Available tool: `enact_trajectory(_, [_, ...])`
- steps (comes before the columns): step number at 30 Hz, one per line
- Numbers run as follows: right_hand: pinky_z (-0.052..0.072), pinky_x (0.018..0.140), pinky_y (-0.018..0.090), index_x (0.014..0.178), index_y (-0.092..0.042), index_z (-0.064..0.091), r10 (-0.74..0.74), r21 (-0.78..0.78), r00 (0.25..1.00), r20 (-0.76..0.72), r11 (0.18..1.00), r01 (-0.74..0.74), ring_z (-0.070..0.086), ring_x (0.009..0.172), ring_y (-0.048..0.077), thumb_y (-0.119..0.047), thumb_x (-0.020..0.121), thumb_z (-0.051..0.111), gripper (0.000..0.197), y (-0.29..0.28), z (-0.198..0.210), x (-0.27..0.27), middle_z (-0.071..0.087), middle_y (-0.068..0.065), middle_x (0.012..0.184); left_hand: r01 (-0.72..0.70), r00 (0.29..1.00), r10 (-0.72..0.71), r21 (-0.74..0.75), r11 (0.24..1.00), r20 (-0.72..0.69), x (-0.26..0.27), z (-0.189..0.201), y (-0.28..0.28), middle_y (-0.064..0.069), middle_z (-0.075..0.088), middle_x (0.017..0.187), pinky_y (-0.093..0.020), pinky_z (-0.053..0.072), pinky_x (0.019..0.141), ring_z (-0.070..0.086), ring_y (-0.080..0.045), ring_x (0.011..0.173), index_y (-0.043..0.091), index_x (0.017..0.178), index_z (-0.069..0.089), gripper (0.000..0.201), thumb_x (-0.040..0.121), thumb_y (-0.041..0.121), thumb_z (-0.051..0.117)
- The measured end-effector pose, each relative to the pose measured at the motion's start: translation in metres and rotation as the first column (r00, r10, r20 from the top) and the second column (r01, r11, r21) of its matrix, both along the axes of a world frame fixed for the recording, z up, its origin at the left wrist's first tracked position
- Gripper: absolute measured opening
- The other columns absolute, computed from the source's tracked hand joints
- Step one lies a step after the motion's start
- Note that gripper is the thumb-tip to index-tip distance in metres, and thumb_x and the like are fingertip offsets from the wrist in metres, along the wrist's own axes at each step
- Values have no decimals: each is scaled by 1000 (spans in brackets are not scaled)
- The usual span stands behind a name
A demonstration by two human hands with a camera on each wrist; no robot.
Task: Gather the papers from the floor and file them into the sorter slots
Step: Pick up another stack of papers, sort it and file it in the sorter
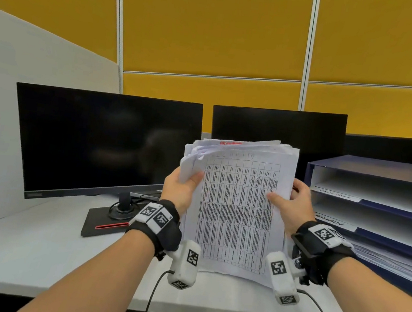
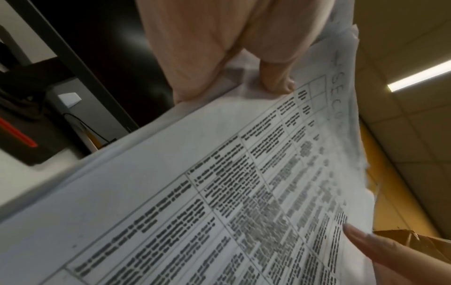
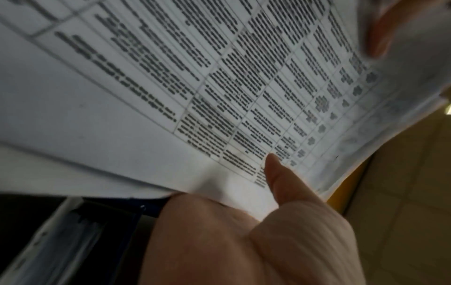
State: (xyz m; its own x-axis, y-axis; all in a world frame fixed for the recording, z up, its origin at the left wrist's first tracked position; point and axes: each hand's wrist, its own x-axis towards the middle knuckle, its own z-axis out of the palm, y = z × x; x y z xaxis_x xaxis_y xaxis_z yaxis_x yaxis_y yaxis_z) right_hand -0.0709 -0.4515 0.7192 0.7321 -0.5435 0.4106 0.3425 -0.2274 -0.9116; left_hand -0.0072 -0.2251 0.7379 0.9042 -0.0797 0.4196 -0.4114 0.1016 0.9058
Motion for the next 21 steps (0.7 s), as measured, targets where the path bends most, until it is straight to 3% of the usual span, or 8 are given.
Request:
enact_trajectory(3, [54, 82, 32, 121, -19, 52, 56, -159, 998, -29, 985, -60, 63, 101, 15, -2, 84, 66, 42, 9, 6, -6, 64, -3, 113, -25, 1000, 26, 20, 999, 0, -2, 1, -4, -9, 69, 105, -52, 53, 90, 67, -27, 98, 26, 97, 60, 7, 91, 25, 63])
enact_trajectory(5, [52, 65, 17, 119, -19, 52, 74, -210, 997, -3, 975, -73, 61, 90, 5, -1, 86, 63, 40, 17, 11, -10, 62, -7, 106, -37, 999, 37, 40, 999, -3, -5, 5, -9, -9, 66, 106, -50, 54, 89, 66, -27, 98, 26, 96, 55, 7, 92, 26, 60])
enact_trajectory(7, [51, 56, 14, 117, -21, 49, 104, -234, 994, 20, 967, -96, 60, 87, 2, 1, 87, 61, 40, 27, 14, -13, 60, -10, 101, -40, 999, 40, 32, 999, 10, -9, 9, -16, -7, 64, 108, -47, 54, 89, 65, -25, 99, 25, 101, 51, 13, 92, 27, 60])
enact_trajectory(11, [49, 65, 17, 127, -21, 37, 99, -193, 994, 48, 977, -88, 59, 97, 14, 5, 85, 60, 54, 33, 14, -13, 56, 2, 112, -139, 988, 140, -13, 990, 72, -12, 11, -16, 2, 58, 103, -42, 56, 87, 63, -17, 94, 20, 116, 43, 45, 83, 33, 72])
enact_trajectory(13, [46, 62, 15, 135, -18, 31, 93, -159, 994, 65, 984, -82, 57, 93, 11, 6, 83, 62, 65, 31, 16, -14, 54, 2, 113, -163, 982, 164, -19, 986, 95, -12, 12, -12, 6, 57, 101, -40, 57, 84, 63, -14, 92, 22, 117, 40, 55, 78, 31, 77])
enact_trajectory(16, [50, 57, 15, 134, -18, 32, 141, -187, 990, 26, 973, -134, 57, 89, 5, 4, 82, 63, 64, 34, 21, -15, 55, -3, 106, -154, 982, 153, 6, 988, 111, -14, 15, -13, 6, 58, 102, -38, 58, 83, 64, -11, 92, 25, 114, 39, 59, 73, 26, 81])
enact_trajectory(19, [54, 75, 27, 128, -19, 39, 3, -149, 996, 93, 989, 11, 60, 98, 14, -1, 80, 67, 59, 33, 23, -12, 56, -4, 107, -178, 978, 175, 15, 984, 117, -15, 15, -16, 7, 59, 101, -39, 58, 83, 65, -11, 90, 26, 115, 38, 60, 74, 24, 81])
enact_trajectory(21, [53, 76, 29, 125, -22, 40, -69, -156, 990, 123, 984, 88, 60, 100, 17, -4, 79, 69, 56, 29, 22, -11, 56, -6, 107, -218, 968, 221, -43, 975, 120, -14, 15, -13, 9, 58, 98, -37, 58, 82, 64, -10, 88, 25, 118, 37, 63, 73, 25, 81])
